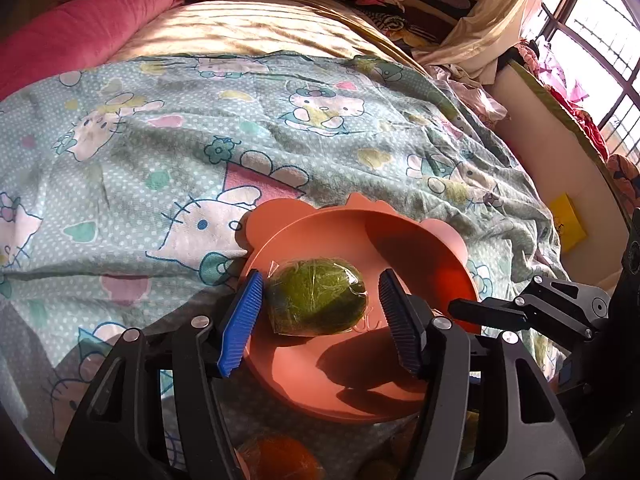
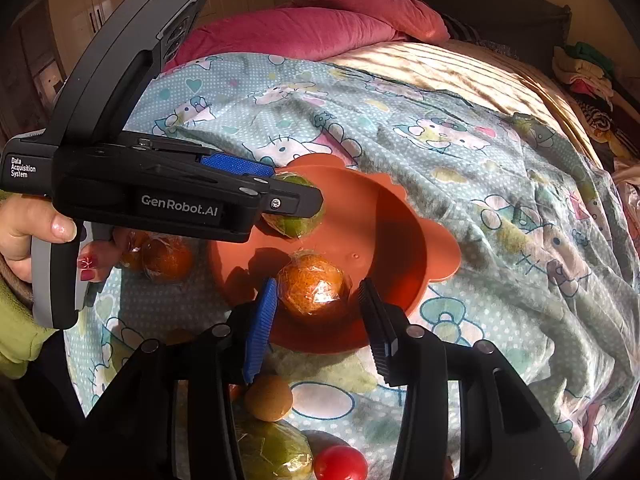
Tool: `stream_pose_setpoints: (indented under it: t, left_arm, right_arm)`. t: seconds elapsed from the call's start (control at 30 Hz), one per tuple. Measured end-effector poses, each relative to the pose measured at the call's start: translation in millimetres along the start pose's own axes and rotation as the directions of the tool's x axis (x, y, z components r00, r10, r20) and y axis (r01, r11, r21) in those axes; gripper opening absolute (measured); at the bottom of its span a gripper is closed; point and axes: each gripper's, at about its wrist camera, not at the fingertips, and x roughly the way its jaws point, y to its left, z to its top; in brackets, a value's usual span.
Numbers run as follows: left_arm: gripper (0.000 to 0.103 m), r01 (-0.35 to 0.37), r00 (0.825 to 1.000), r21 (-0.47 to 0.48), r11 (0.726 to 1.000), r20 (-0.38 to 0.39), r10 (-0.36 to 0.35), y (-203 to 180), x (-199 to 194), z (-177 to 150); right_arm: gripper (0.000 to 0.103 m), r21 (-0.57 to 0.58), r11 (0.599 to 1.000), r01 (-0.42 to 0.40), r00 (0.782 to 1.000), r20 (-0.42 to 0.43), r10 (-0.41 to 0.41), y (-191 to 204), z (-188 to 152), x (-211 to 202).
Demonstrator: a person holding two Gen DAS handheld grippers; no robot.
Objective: Organize fruits
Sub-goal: 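Lower both held fruits into the orange plate and open both tools, then raise both open tools away from the orange plate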
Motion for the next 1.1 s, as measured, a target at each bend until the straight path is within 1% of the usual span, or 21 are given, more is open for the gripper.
stream_pose_setpoints:
  t: [0.23, 0.4, 0.53, 0.63, 0.67, 0.77, 0.8, 0.97, 1.1]
  left_arm:
    - [0.055, -0.002, 1.0, 0.001, 1.0, 0.021, 0.002, -1.1, -10.0, 1.4]
    - [0.06, -0.014, 0.999, 0.002, 1.0, 0.034, 0.014, -1.3, -16.7, 0.4]
    - [0.067, -0.024, 0.998, -0.001, 1.0, 0.05, 0.024, -1.2, -24.7, -0.9]
    - [0.071, -0.029, 0.997, 0.0, 1.0, 0.067, 0.029, -2.0, -33.3, -1.7]
    - [0.073, -0.033, 0.997, 0.001, 0.999, 0.076, 0.032, -2.4, -36.5, -1.7]
    - [0.079, -0.044, 0.994, 0.005, 0.999, 0.097, 0.043, -4.6, -45.9, -2.0]
    - [0.079, -0.052, 0.993, 0.005, 0.999, 0.105, 0.051, -5.0, -49.1, -2.2]
    - [0.087, -0.069, 0.988, 0.005, 0.998, 0.138, 0.068, -7.6, -65.6, -5.2]
    - [0.088, -0.085, 0.983, 0.012, 0.996, 0.165, 0.082, -8.5, -78.5, -9.0]
  right_arm:
    - [0.049, 0.014, 1.0, -0.002, 1.0, 0.031, 0.001, -0.5, -1.6, -9.6]
    - [0.057, 0.024, 1.0, -0.001, 0.998, 0.058, -0.001, -1.6, -3.3, -19.4]
    - [0.062, 0.042, 0.999, 0.006, 0.996, 0.087, -0.01, -4.2, -4.5, -30.2]
    - [0.068, 0.051, 0.999, 0.01, 0.993, 0.117, -0.016, -6.1, -5.2, -40.4]
    - [0.072, 0.057, 0.998, 0.014, 0.992, 0.127, -0.022, -6.8, -5.6, -43.9]
    - [0.074, 0.065, 0.998, 0.016, 0.988, 0.154, -0.026, -7.9, -7.2, -53.9]
    - [0.077, 0.067, 0.998, 0.022, 0.986, 0.162, -0.032, -8.0, -8.6, -57.8]
    - [0.082, 0.08, 0.996, 0.024, 0.98, 0.193, -0.039, -6.3, -15.0, -73.0]
    - [0.088, 0.083, 0.996, 0.028, 0.977, 0.209, -0.045, -0.4, -20.6, -81.9]
